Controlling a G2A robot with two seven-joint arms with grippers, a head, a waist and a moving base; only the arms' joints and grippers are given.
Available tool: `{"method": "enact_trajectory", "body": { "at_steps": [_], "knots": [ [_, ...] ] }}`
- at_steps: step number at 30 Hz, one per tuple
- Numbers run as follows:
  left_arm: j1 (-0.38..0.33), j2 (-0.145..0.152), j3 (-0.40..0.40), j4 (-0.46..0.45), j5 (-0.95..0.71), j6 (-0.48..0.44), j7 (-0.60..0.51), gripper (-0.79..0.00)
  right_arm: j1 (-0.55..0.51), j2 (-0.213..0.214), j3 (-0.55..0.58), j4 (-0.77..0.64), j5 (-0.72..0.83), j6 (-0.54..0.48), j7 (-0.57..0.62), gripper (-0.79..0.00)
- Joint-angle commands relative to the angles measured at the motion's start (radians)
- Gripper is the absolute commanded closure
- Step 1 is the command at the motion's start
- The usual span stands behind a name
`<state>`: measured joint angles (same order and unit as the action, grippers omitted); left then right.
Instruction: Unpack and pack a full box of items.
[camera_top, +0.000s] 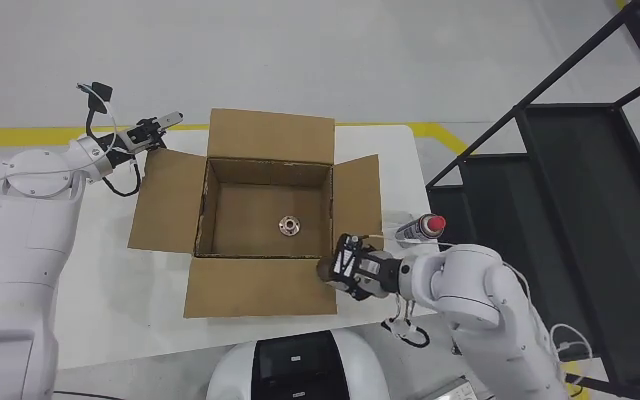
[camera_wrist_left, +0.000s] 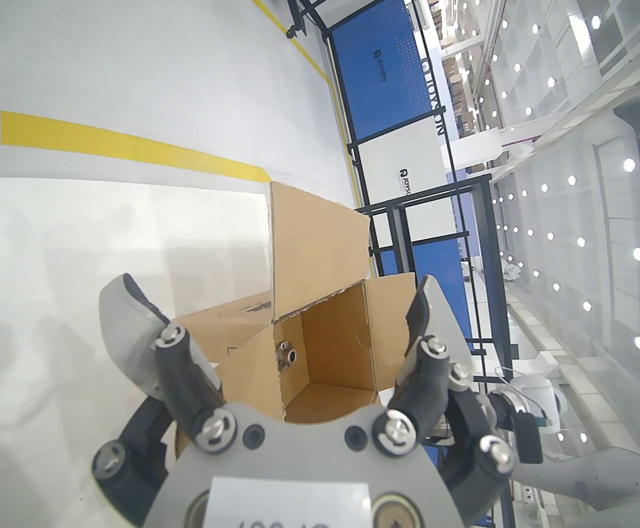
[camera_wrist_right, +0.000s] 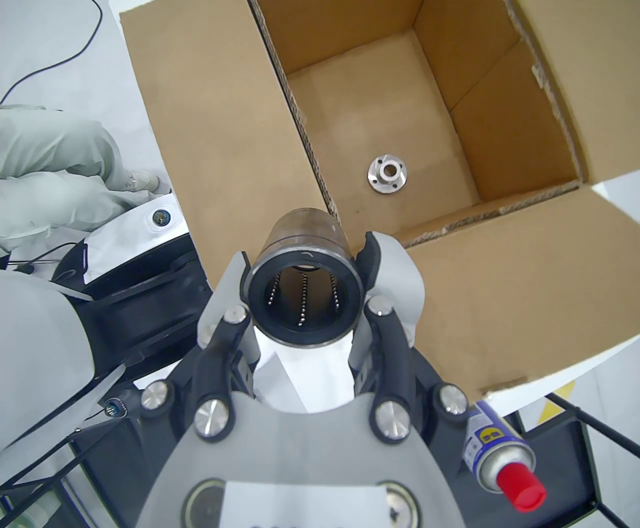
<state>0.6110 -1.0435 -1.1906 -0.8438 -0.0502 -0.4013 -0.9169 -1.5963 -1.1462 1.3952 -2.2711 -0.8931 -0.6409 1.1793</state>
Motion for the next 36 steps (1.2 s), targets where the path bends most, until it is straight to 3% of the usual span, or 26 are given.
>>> {"method": "enact_trajectory", "body": {
  "at_steps": [1, 11, 17, 27, 36],
  "knots": [
    [0.000, 0.000, 0.000, 0.000, -0.001, 0.000, 0.000, -0.785, -0.043, 0.017, 0.041, 0.008, 0.014, -0.028, -0.028, 0.000],
    [0.000, 0.000, 0.000, 0.000, -0.001, 0.000, 0.000, -0.785, -0.209, 0.085, 0.203, 0.041, 0.045, -0.116, -0.116, 0.000],
    [0.000, 0.000, 0.000, 0.000, -0.001, 0.000, 0.000, -0.785, -0.252, 0.101, 0.246, 0.102, 0.018, -0.100, -0.129, 0.000],
    [0.000, 0.000, 0.000, 0.000, -0.001, 0.000, 0.000, -0.785, -0.183, 0.103, 0.162, 0.311, -0.145, -0.004, -0.236, 0.000],
    [0.000, 0.000, 0.000, 0.000, -0.001, 0.000, 0.000, -0.785, -0.081, 0.100, 0.097, 0.474, -0.181, 0.073, -0.280, 0.000]
  ]
}}
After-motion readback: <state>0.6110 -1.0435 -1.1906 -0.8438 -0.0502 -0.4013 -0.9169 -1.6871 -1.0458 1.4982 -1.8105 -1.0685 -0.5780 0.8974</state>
